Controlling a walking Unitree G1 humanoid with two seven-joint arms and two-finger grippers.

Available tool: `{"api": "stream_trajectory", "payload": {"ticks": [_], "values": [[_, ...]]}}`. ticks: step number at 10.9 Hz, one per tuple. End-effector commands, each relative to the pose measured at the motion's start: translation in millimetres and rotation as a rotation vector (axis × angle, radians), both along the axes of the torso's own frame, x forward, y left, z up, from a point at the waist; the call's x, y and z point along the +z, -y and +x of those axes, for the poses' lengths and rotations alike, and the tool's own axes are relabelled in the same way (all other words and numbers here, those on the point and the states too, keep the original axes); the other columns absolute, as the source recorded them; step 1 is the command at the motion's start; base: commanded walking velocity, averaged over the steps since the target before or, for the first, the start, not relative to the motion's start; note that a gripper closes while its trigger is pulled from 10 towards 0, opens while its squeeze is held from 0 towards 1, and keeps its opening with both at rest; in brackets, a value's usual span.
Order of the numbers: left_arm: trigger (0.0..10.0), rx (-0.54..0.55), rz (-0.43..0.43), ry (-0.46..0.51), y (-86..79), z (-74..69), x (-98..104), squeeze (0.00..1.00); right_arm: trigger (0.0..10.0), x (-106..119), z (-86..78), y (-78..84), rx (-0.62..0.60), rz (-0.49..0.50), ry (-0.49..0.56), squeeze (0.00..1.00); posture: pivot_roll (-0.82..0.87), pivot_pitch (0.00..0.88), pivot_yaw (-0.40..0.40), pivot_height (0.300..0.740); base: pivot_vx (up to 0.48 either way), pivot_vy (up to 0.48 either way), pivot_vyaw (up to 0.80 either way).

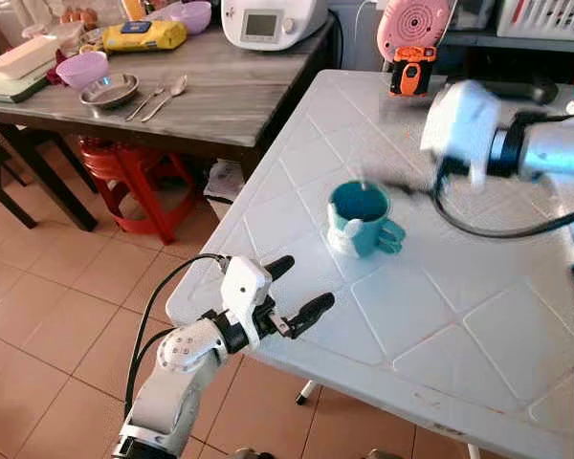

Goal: Setting the table

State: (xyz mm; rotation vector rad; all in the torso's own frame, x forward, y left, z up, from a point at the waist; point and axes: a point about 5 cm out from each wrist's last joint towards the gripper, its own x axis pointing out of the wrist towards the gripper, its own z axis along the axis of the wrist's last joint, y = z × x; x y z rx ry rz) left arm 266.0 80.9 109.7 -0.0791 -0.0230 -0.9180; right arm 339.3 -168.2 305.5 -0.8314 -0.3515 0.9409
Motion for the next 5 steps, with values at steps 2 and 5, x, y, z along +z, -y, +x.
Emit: {"api": "stream_trajectory", "payload": {"ticks": [2,5], "values": [[10.0,0.026,0.019,0.001,-6.3,0.6,-1.8,0.00,10.0,-11.4,-18.1,-3.7,-0.094,0.194,0.072,1.00,-0.16,0.099,0.130,0.740,0.000,0.000,0.00],[10.0,0.040,0.019,0.016,-9.0,5.3,0.1,0.00,10.0,-47.0,-43.7,6.2,-0.453,0.517,0.201,1.00,-0.18,0.096,0.142,0.740,0.000,0.000,0.00]]}}
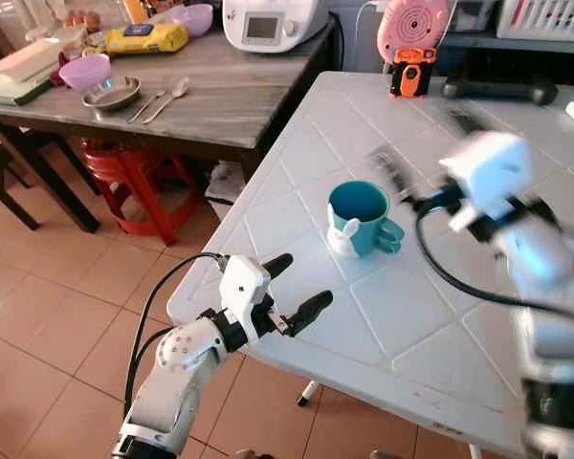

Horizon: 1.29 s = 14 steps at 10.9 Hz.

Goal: Setting the table

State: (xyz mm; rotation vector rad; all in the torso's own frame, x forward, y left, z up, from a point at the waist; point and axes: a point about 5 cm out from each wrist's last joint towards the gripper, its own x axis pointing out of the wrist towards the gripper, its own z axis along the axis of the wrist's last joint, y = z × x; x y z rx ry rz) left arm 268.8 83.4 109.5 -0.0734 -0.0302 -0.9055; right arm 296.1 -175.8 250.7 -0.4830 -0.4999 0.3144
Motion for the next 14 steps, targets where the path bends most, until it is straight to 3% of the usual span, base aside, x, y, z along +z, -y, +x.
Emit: {"api": "stream_trajectory", "payload": {"ticks": [1,3,6,7,9,10,11,14], "values": [[10.0,0.044,0.017,0.016,-8.3,6.1,1.3,0.00,10.0,0.1,-11.1,0.3,-0.088,0.063,0.043,1.00,-0.19,0.093,0.147,0.740,0.000,0.000,0.00],[10.0,0.042,0.013,0.017,-8.1,7.1,1.7,0.00,10.0,-20.6,-30.7,4.8,-0.232,0.149,0.013,1.00,-0.20,0.096,0.151,0.740,0.000,0.000,0.00],[10.0,0.022,0.016,0.017,-11.2,5.6,1.8,0.00,10.0,-55.8,-58.8,2.1,-0.334,0.200,-0.085,1.00,-0.20,0.113,0.155,0.740,0.000,0.000,0.00],[10.0,0.024,0.021,0.016,-13.7,6.2,1.3,0.00,10.0,-70.8,-68.1,-5.1,-0.345,0.224,-0.149,1.00,-0.20,0.119,0.159,0.740,0.000,0.000,0.00],[10.0,0.022,0.019,0.017,-12.0,5.7,2.1,0.00,10.0,-86.3,-68.7,-14.5,-0.298,0.292,-0.255,1.00,-0.20,0.122,0.163,0.740,0.000,0.000,0.00],[10.0,0.017,0.019,0.017,-11.3,5.2,2.3,0.00,10.0,-91.6,-67.7,-19.1,-0.231,0.312,-0.315,0.55,-0.20,0.122,0.161,0.740,0.000,0.000,0.00],[10.0,0.018,0.014,0.018,-9.3,5.5,2.8,0.00,10.0,-93.3,-66.3,-17.5,-0.194,0.298,-0.349,0.00,-0.20,0.121,0.154,0.740,0.000,0.000,0.00],[10.0,0.027,0.003,0.014,-5.8,4.6,0.6,0.00,10.0,-97.4,-62.5,-16.4,-0.081,0.248,-0.434,0.00,-0.20,0.120,0.139,0.740,0.000,0.000,0.00]]}}
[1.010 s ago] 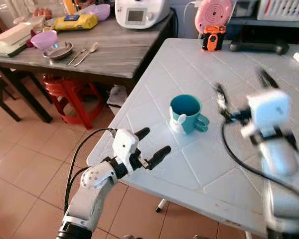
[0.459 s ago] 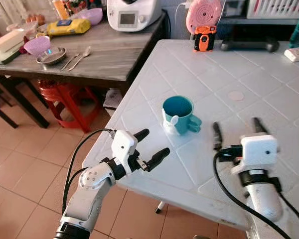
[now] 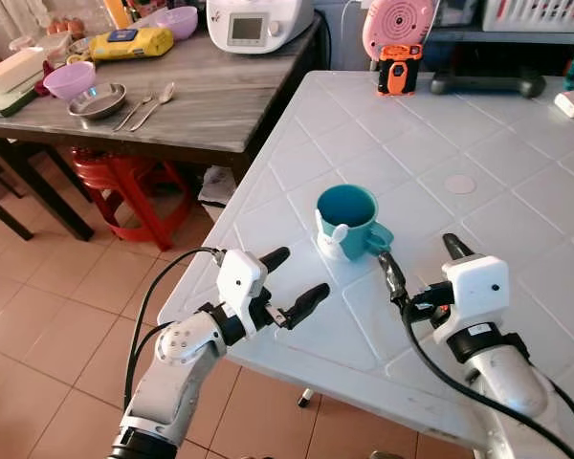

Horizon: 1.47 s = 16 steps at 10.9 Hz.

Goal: Setting the table

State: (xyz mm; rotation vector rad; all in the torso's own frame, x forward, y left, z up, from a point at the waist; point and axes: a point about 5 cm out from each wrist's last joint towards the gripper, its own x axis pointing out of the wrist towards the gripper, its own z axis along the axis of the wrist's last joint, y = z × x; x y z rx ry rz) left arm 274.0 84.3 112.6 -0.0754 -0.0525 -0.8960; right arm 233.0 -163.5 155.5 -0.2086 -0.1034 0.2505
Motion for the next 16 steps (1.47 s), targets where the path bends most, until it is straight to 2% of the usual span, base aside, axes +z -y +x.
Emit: {"api": "stream_trajectory", "payload": {"ticks": [1,5,8,9,10,11,16], "values": [[10.0,0.021,0.010,-0.005,-4.3,-1.0,-3.0,0.00,10.0,-4.6,1.6,-3.7,0.058,-0.008,-0.040,0.00,-0.20,0.119,0.136,0.740,0.000,0.000,0.00],[10.0,0.033,-0.007,-0.007,1.4,-2.4,-3.0,0.00,10.0,-2.5,14.4,-1.3,0.179,-0.080,-0.059,0.00,-0.20,0.119,0.138,0.740,0.000,0.000,0.00],[10.0,0.037,-0.011,-0.005,2.0,-2.1,-2.9,0.00,10.0,5.8,31.7,2.5,0.177,-0.076,-0.029,0.00,-0.19,0.117,0.133,0.740,0.000,0.000,0.00],[10.0,0.041,-0.010,-0.005,1.4,-1.3,-2.8,0.00,9.5,5.9,35.4,1.9,0.187,-0.080,-0.027,0.00,-0.19,0.118,0.136,0.740,0.000,0.000,0.00],[10.0,0.043,-0.009,-0.004,1.9,-0.9,-2.7,0.00,7.7,5.7,39.3,0.4,0.199,-0.080,-0.025,0.00,-0.19,0.118,0.136,0.740,0.000,0.000,0.00],[10.0,0.045,-0.007,-0.004,2.5,-1.0,-3.0,0.00,0.0,6.3,42.3,-1.8,0.211,-0.065,-0.022,0.00,-0.19,0.119,0.138,0.740,0.000,0.000,0.00],[10.0,0.052,0.002,-0.006,0.8,-3.4,-5.1,0.00,0.0,2.6,46.1,-12.0,0.280,-0.043,-0.045,0.00,-0.18,0.124,0.132,0.740,0.000,0.000,0.00]]}}
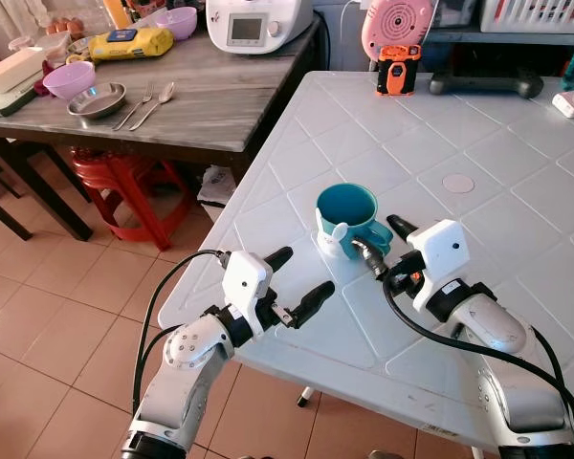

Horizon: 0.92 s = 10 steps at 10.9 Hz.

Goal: Setting the table

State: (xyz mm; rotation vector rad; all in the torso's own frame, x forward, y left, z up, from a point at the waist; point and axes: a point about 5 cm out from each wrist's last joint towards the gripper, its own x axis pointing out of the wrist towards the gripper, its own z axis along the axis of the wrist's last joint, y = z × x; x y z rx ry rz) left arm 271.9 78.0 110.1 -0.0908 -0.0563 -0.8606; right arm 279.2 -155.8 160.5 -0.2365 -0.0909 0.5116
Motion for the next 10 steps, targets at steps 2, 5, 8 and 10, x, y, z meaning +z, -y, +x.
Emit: {"api": "stream_trajectory", "payload": {"ticks": [2,5,8,10], "values": [[10.0,0.017,0.019,-0.003,-5.1,-1.4,-3.1,0.00,0.0,-6.1,-0.3,-0.1,0.013,0.011,-0.030,0.00,-0.18,0.125,0.130,0.740,0.000,0.000,0.00],[10.0,0.017,0.025,-0.006,-5.6,-1.4,-4.2,0.00,0.2,-6.5,0.2,6.3,-0.018,0.022,-0.030,0.00,-0.18,0.124,0.130,0.740,0.000,0.000,0.00],[10.0,0.014,0.027,-0.009,-6.0,-1.5,-5.1,0.00,10.0,-9.0,0.9,6.5,-0.031,0.031,-0.038,1.00,-0.18,0.127,0.135,0.740,0.000,0.000,0.00],[10.0,0.014,0.029,-0.010,-6.2,-1.5,-5.2,0.00,10.0,-10.1,1.9,6.3,-0.033,0.029,-0.041,0.00,-0.18,0.131,0.134,0.740,0.000,0.000,0.00]]}}
